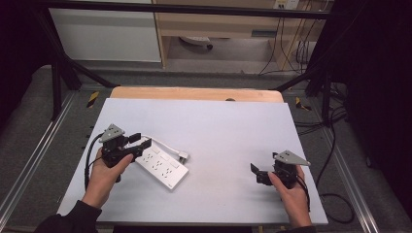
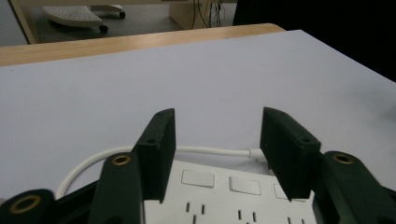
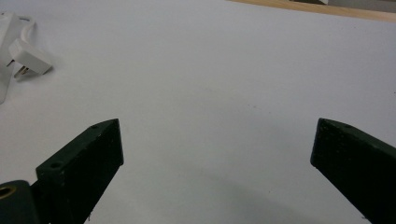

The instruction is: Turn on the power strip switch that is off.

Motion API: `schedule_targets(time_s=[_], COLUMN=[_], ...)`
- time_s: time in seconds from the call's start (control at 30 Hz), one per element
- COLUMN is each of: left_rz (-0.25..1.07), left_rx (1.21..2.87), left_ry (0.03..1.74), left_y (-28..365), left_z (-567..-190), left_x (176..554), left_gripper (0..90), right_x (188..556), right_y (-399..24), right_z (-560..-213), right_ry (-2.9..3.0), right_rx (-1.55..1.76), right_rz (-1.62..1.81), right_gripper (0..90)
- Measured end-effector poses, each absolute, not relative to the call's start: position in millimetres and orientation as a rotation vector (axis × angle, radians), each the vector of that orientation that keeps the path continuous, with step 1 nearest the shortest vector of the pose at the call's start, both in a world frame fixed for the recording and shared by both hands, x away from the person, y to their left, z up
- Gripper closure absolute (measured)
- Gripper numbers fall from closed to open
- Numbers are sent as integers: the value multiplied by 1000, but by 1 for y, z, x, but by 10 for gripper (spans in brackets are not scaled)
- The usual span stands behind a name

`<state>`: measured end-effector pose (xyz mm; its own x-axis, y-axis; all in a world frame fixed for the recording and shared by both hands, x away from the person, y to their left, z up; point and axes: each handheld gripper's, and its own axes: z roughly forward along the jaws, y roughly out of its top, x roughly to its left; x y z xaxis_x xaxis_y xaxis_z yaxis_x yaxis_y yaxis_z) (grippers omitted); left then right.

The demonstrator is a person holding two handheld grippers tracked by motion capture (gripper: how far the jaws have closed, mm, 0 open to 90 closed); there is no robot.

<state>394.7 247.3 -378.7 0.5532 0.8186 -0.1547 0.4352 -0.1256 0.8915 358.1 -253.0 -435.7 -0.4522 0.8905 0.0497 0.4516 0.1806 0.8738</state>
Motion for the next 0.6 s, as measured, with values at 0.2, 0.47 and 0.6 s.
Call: schedule_targets(time_s=[0.2,0.47,0.6], left_rz=[451,446,414], left_rx=[1771,1801,1810], left_ry=[1039,1024,1032], left_y=[246,241,240], left_z=[-381,-385,-389], left_x=[396,397,398], left_gripper=[584,679,730], right_x=[358,359,358], right_y=[-253,-254,-254], right_z=[-436,-436,-436], right_ry=[1985,1983,1980], right_rx=[1259,1256,1256], right_rz=[1210,1204,1202], right_gripper=[29,29,29])
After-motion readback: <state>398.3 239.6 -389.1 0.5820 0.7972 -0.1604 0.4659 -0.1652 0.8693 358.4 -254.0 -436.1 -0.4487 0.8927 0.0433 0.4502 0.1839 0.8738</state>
